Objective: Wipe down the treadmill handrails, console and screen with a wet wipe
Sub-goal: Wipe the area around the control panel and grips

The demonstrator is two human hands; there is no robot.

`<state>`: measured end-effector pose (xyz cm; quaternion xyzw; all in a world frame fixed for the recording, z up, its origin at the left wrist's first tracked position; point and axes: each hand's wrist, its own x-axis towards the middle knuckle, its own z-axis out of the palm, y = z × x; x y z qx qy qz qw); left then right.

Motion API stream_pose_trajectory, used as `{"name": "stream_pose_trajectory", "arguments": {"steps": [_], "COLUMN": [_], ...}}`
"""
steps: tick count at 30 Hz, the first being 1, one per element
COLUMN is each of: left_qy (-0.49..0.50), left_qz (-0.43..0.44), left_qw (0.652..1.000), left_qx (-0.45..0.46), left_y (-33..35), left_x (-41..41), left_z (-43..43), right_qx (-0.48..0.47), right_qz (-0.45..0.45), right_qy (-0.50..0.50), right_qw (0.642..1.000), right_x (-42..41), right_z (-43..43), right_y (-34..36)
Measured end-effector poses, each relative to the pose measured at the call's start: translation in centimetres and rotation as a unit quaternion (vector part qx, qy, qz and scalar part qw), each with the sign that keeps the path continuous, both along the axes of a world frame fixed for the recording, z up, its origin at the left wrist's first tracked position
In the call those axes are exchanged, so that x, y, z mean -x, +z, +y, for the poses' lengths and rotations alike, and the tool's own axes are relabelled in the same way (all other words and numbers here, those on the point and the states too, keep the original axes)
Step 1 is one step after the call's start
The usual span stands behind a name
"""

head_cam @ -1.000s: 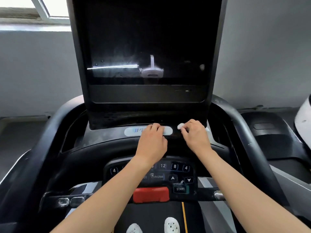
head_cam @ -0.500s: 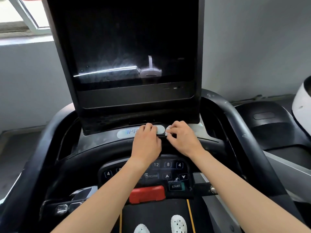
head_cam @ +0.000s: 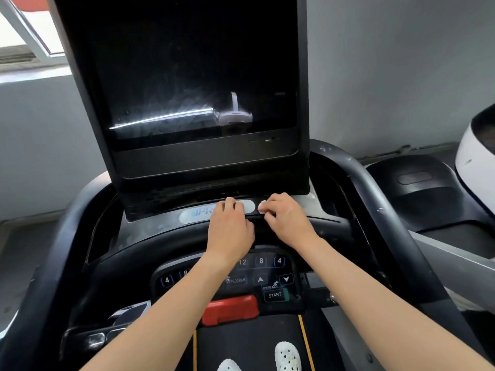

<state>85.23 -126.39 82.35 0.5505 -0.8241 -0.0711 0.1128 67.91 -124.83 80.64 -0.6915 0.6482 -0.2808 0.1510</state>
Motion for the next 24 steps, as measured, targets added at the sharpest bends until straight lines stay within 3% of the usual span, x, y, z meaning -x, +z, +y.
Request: {"name": "stream_pose_trajectory", "arguments": {"steps": [7, 14, 16, 20, 24], "left_qy": [0.008, -0.069, -0.082, -0.094, -0.087], "left_qz": [0.013, 0.048, 0.044, 0.007, -0.029], "left_qw": [1.000, 0.996, 0.995, 0.994, 0.995], "left_qx": [-0.017, -0.033, -0.039, -0.051, -0.027], "left_y": [-0.3, 0.4, 0.5, 0.4, 0.3], "left_x": [0.9, 3.4, 4.3, 4.7, 5.0], "left_z": [0.3, 0.3, 0.2, 0.1, 0.3], "right_qx": [-0.006, 0.017, 0.015, -0.031, -0.023], "right_qz": [-0.025, 0.001, 0.005, -0.023, -0.009], "right_qy": [-0.256, -0.083, -0.105, -0.243, -0.212], "right_qw": [0.966, 0.996, 0.994, 0.969, 0.977], "right_x": [5.1, 3.7, 5.1, 8.0, 6.7], "right_z": [2.1, 2.8, 3.3, 3.1, 1.9], "right_y": [-1.2, -1.0, -1.2, -2.0, -1.8]}}
